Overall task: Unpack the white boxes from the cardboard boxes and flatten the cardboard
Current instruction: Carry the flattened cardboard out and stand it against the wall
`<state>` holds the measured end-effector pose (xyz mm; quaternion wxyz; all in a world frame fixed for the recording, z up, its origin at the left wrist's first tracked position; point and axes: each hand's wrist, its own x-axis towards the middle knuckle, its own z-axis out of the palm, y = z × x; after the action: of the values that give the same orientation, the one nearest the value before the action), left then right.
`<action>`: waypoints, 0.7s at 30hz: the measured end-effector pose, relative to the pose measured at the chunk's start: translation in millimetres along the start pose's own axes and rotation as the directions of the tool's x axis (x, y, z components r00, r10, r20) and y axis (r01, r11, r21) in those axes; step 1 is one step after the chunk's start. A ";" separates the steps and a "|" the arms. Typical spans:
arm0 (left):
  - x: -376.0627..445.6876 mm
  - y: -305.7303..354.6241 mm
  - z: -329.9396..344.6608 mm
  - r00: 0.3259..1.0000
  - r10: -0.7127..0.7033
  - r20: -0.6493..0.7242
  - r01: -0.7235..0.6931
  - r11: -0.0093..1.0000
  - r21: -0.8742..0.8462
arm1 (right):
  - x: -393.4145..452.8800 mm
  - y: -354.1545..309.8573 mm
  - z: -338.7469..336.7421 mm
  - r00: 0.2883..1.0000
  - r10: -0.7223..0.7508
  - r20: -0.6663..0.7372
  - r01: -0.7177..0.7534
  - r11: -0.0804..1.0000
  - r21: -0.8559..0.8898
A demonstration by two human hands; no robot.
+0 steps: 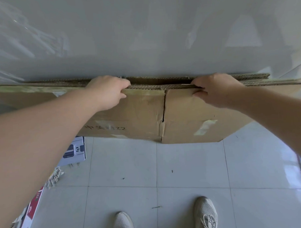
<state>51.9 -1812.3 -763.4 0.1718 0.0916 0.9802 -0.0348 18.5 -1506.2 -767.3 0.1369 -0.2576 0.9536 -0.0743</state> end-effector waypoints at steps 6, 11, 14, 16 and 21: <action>0.9 10.4 12.0 0.974 -0.028 -0.226 0.031 0.999 0.012 | 4.1 -3.0 11.4 0.989 0.056 -0.136 -0.076 0.985 -0.154; -1.7 10.7 24.8 0.959 -0.003 -0.285 -0.007 0.999 -0.034 | -1.6 -0.3 19.9 0.989 0.013 -0.147 -0.042 0.979 -0.198; -5.1 14.2 24.6 0.957 -0.045 -0.286 0.009 0.992 -0.125 | -4.6 1.3 23.9 0.961 -0.047 -0.271 -0.008 0.980 -0.200; -12.0 14.6 24.6 0.940 -0.070 -0.335 0.016 0.986 -0.163 | -8.9 3.2 24.2 0.947 -0.068 -0.313 -0.008 0.972 -0.233; -20.5 9.9 26.8 0.919 -0.055 -0.390 0.004 0.991 -0.131 | -12.1 8.8 15.0 0.954 -0.047 -0.298 -0.032 0.966 -0.255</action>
<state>81.6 -1808.6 -781.9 -0.0231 0.0708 0.9962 0.0442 28.9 -1493.5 -780.8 -0.0448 -0.2624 0.9638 0.0110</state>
